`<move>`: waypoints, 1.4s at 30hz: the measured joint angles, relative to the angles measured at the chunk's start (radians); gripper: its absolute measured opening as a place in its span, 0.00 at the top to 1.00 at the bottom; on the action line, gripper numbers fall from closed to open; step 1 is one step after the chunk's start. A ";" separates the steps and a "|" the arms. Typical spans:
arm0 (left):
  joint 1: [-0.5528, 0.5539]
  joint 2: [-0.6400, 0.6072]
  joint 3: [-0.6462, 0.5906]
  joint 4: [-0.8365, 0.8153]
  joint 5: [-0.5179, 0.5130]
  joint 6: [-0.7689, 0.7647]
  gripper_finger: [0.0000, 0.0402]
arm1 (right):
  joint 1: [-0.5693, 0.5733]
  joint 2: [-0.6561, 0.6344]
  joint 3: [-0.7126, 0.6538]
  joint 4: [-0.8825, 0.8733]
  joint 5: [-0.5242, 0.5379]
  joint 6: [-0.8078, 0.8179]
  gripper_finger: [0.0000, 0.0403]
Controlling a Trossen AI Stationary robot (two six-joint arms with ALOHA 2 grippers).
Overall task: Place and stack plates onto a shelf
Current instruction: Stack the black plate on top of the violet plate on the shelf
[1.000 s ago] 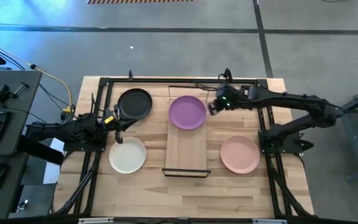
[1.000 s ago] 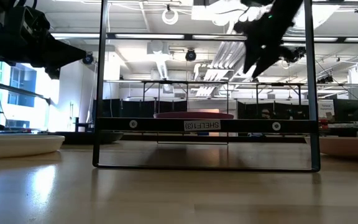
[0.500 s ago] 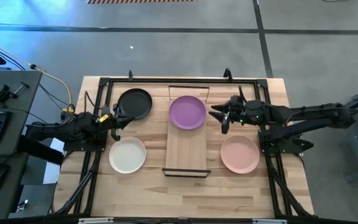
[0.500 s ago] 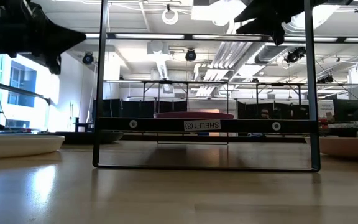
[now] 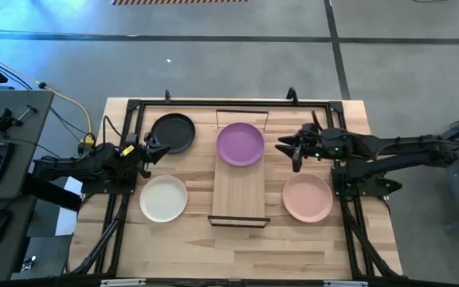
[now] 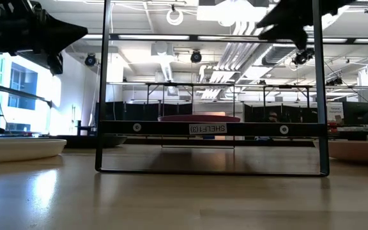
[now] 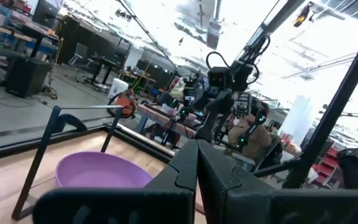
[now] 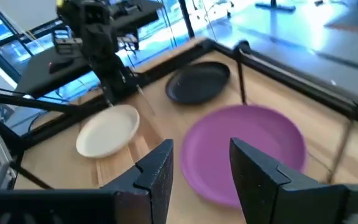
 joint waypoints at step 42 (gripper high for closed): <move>0.011 0.366 0.397 -0.127 -0.322 -0.153 0.63 | -0.003 -0.069 -0.307 0.646 0.005 0.006 0.66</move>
